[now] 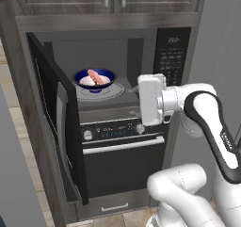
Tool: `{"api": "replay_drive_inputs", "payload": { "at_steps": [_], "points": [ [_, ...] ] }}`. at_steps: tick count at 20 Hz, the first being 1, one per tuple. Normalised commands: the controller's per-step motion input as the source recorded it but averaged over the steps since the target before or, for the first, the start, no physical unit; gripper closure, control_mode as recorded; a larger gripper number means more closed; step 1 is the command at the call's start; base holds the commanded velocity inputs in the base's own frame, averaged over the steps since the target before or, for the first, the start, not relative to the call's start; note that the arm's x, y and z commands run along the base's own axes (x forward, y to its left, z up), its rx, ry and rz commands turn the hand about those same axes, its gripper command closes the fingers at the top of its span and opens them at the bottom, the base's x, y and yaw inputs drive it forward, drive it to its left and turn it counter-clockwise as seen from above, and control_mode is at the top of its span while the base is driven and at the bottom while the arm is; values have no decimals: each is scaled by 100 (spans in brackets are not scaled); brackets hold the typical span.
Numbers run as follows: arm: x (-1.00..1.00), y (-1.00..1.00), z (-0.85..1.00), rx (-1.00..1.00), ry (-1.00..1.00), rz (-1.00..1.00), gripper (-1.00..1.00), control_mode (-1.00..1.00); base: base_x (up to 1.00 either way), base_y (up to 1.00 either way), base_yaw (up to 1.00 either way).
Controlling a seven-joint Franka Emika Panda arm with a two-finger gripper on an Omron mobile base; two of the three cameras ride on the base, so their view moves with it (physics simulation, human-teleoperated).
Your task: The microwave is finished heating the steak and mushroom. Take the bowl containing the food and place it on the dining counter.
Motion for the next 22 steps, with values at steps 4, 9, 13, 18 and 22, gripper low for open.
{"api": "replay_drive_inputs", "payload": {
  "at_steps": [4, 9, 13, 18, 22],
  "points": [
    [41, -100, 12, -4, 4, -24, -100, -100, 0, 0, 0],
    [74, -89, 10, -25, 26, -21, -100, -100, 0, 0, 0],
    [17, -23, 0, -19, 10, -4, -100, -100, 0, 0, 0],
    [55, 23, -20, 0, 1, 0, -100, -100, 0, 0, 0],
    [95, 61, -47, 0, 0, -5, -100, -100, 0, 0, 0]
  ]
}}
